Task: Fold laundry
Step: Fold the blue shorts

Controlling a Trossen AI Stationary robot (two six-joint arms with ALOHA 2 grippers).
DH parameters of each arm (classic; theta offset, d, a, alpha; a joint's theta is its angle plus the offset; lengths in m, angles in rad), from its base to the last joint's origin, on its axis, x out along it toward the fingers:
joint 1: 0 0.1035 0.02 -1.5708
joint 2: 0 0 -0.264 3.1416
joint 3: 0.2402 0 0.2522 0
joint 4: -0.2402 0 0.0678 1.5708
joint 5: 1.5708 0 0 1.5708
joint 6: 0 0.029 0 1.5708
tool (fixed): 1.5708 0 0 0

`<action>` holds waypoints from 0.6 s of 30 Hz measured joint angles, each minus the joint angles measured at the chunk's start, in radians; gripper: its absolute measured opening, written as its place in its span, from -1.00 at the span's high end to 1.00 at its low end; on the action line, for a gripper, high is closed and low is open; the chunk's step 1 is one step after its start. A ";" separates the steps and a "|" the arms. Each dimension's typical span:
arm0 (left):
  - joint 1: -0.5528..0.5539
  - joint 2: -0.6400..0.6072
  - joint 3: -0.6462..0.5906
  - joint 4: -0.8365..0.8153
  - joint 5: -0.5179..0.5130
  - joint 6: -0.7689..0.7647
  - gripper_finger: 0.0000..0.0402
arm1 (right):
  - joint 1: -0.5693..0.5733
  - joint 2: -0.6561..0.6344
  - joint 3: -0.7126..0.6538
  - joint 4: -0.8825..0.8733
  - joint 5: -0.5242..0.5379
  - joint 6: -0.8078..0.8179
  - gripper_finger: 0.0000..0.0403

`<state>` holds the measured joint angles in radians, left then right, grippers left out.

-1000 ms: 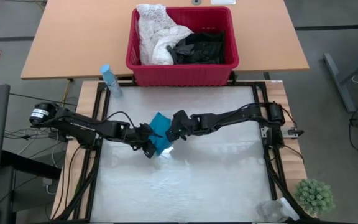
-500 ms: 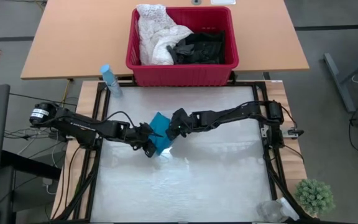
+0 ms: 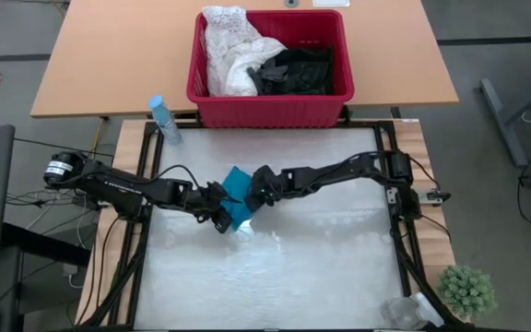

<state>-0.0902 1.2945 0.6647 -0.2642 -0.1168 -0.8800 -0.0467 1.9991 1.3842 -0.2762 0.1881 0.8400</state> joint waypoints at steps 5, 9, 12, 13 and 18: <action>0.000 0.000 0.000 0.001 0.000 0.000 0.95 | 0.000 -0.007 0.025 0.001 -0.007 -0.050 0.47; 0.000 0.000 0.000 0.001 0.000 0.003 0.95 | 0.000 -0.009 0.054 -0.011 -0.014 -0.067 0.90; 0.000 0.000 0.000 0.001 0.000 0.011 0.95 | 0.000 -0.009 0.089 -0.056 -0.015 -0.070 0.90; 0.000 0.000 0.000 0.001 0.003 0.007 0.95 | 0.000 -0.009 0.107 -0.088 -0.014 -0.072 0.90; 0.000 0.000 0.000 0.002 0.050 -0.037 0.95 | 0.024 -0.009 0.203 -0.260 0.010 -0.116 0.92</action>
<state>-0.0898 1.2945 0.6647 -0.2626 -0.0669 -0.9165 -0.0224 1.9903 1.5869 -0.5359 0.1985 0.7239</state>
